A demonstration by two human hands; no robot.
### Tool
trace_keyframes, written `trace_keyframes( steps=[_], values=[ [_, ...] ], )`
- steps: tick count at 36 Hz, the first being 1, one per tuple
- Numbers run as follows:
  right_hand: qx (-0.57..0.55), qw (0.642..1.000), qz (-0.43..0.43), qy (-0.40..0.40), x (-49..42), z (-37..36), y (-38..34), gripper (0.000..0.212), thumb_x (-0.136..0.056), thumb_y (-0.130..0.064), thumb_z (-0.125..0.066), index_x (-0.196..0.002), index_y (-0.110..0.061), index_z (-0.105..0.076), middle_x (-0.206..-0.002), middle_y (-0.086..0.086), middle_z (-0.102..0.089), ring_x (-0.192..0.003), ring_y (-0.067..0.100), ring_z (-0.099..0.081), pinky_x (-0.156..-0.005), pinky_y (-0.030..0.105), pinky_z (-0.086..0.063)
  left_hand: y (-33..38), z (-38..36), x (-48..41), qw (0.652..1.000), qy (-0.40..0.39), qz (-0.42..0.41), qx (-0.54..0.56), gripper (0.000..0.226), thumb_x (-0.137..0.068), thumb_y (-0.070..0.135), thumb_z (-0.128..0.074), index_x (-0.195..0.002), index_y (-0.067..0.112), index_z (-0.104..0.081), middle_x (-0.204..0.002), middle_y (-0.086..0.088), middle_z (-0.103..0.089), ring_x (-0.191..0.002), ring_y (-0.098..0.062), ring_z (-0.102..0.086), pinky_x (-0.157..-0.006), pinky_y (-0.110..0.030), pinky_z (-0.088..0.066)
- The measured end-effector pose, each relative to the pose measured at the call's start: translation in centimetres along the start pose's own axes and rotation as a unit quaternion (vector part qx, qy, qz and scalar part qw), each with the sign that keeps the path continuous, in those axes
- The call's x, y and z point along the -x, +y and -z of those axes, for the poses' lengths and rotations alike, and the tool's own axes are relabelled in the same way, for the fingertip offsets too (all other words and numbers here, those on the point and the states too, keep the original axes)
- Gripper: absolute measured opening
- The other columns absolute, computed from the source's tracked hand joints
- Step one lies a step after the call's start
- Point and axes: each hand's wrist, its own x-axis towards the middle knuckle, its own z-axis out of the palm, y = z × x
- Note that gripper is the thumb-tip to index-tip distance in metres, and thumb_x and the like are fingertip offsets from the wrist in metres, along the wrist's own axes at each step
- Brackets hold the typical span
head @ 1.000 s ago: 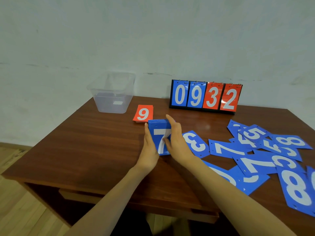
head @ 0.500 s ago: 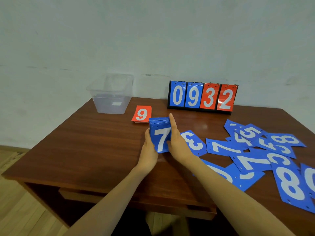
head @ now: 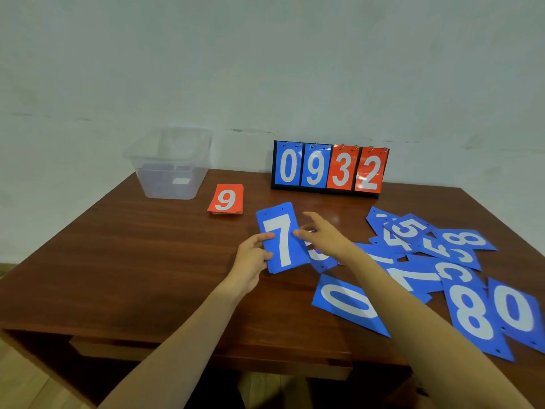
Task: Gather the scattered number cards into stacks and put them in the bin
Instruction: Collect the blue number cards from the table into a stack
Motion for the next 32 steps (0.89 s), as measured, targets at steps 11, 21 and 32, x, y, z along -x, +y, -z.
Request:
trace_keyframes(
  steps=[11, 21, 32],
  values=[
    [0.345, 0.933, -0.096, -0.043, -1.5, -0.7, 1.7, 0.047, -0.094, -0.037, -0.053, -0.124, -0.001, -0.052, -0.113, 0.018, -0.063, -0.102, 0.031, -0.061, -0.084, 0.036, -0.050, 0.3, 1.1, -0.5, 0.997, 0.078, 0.011, -0.017, 0.042, -0.088, -0.011, -0.048, -0.118, 0.016, -0.058, -0.126, -0.003, -0.047, -0.098, -0.018, -0.059, -0.089, -0.047, -0.054],
    [0.471, 0.877, -0.080, -0.061, -3.2, -1.6, -0.1, 0.031, -0.096, -0.018, -0.049, -0.124, -0.005, -0.049, -0.122, 0.010, -0.058, -0.107, 0.028, -0.059, -0.086, 0.033, -0.049, 0.5, 1.8, 0.0, 0.996, 0.083, 0.034, 0.008, 0.040, -0.089, -0.009, -0.048, -0.119, 0.014, -0.060, -0.120, 0.000, -0.046, -0.092, -0.014, -0.058, -0.087, -0.043, -0.053],
    [0.591, 0.805, 0.002, -0.038, -2.4, -2.8, -0.4, 0.049, -0.095, -0.007, -0.044, -0.141, 0.000, -0.030, -0.136, 0.014, -0.046, -0.110, 0.031, -0.057, -0.074, 0.034, -0.043, 0.3, 3.4, 0.2, 0.992, 0.111, 0.051, -0.002, 0.041, -0.085, -0.009, -0.054, -0.113, 0.019, -0.063, -0.131, -0.003, -0.043, -0.105, -0.022, -0.056, -0.082, -0.041, -0.056]
  ],
)
